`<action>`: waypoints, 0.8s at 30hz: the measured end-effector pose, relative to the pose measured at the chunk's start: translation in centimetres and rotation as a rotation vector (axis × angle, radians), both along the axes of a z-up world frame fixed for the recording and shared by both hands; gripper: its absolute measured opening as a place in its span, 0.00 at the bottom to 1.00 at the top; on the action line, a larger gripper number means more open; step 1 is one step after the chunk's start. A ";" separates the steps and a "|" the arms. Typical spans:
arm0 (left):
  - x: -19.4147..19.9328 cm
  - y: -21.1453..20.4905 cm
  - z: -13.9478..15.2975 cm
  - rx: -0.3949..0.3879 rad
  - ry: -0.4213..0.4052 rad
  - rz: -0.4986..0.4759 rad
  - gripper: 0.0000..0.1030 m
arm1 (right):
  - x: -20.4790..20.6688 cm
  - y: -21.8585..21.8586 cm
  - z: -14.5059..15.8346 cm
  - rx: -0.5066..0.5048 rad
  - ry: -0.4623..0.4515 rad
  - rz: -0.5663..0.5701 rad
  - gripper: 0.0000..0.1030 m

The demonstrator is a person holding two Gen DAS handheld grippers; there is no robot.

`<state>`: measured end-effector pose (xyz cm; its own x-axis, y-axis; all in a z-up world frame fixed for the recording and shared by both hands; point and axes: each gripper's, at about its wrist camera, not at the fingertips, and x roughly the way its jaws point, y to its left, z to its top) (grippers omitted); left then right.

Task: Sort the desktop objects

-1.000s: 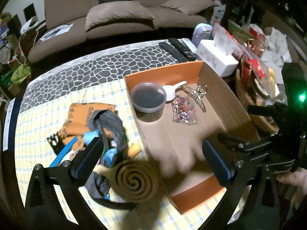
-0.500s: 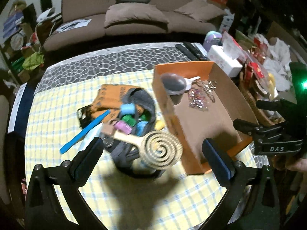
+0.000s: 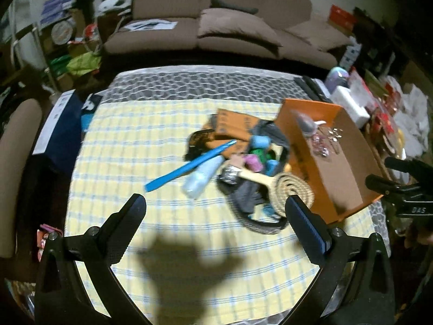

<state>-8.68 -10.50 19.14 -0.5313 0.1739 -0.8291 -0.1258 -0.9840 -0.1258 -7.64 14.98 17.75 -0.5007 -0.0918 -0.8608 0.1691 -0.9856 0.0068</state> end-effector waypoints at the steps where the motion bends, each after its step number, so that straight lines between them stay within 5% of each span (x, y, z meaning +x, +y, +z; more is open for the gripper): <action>1: 0.1 -0.6 -0.2 0.001 0.000 0.008 1.00 | 0.1 -0.5 0.0 -0.004 0.001 0.004 1.00; 13: 0.5 -5.7 -5.5 -0.041 0.001 0.072 0.99 | -0.2 -7.3 -2.1 -0.071 -0.007 0.081 1.00; 24: 0.7 -4.8 -9.9 0.063 -0.017 0.049 0.94 | -0.8 -9.6 -5.3 -0.148 0.033 0.064 1.00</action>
